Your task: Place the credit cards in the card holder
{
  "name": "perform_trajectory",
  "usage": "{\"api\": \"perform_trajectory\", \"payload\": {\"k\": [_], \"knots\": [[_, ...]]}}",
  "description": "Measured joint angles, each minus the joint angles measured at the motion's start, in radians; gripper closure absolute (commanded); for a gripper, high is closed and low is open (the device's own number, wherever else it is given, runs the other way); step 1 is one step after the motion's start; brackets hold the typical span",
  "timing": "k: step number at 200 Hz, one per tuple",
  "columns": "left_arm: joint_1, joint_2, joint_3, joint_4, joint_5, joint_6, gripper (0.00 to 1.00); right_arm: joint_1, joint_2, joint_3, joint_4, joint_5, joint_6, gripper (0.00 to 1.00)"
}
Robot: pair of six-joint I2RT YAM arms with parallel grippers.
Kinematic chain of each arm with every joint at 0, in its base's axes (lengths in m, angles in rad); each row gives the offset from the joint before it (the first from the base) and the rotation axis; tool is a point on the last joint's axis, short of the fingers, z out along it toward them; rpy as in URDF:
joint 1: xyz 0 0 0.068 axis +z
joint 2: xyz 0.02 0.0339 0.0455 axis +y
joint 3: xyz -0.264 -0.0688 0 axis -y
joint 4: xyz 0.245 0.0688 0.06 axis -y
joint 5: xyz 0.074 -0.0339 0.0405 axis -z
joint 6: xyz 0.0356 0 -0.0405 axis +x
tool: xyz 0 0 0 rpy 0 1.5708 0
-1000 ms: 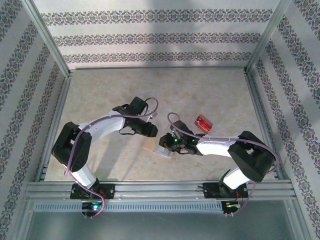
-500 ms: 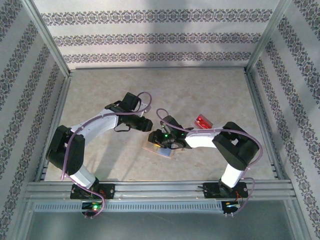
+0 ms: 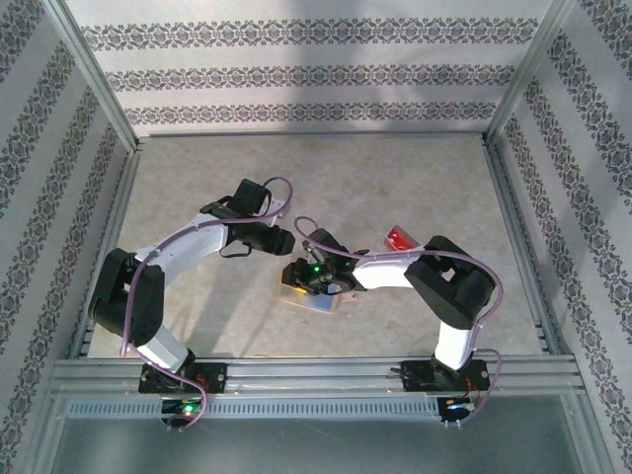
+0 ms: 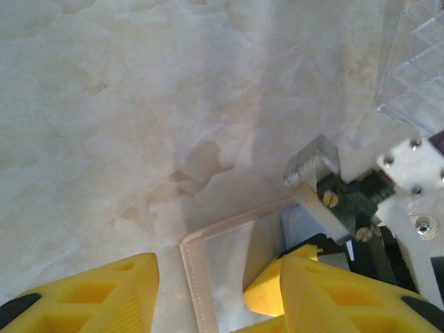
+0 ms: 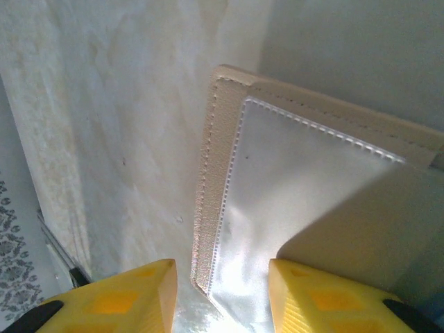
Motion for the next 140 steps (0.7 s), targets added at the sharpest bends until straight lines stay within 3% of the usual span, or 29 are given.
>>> {"api": "perform_trajectory", "payload": {"k": [72, 110, 140], "knots": [[0.0, -0.024, -0.01, 0.008, 0.006, 0.032, 0.47, -0.004, -0.178, 0.035, -0.228, 0.057, -0.09, 0.56], [0.0, -0.072, -0.024, 0.008, 0.019, 0.068, 0.38, -0.051, -0.286, 0.034, -0.325, 0.097, -0.136, 0.55], [0.0, -0.09, -0.016, -0.001, 0.044, 0.103, 0.38, -0.112, -0.385, 0.024, -0.444, 0.14, -0.19, 0.49]]}}
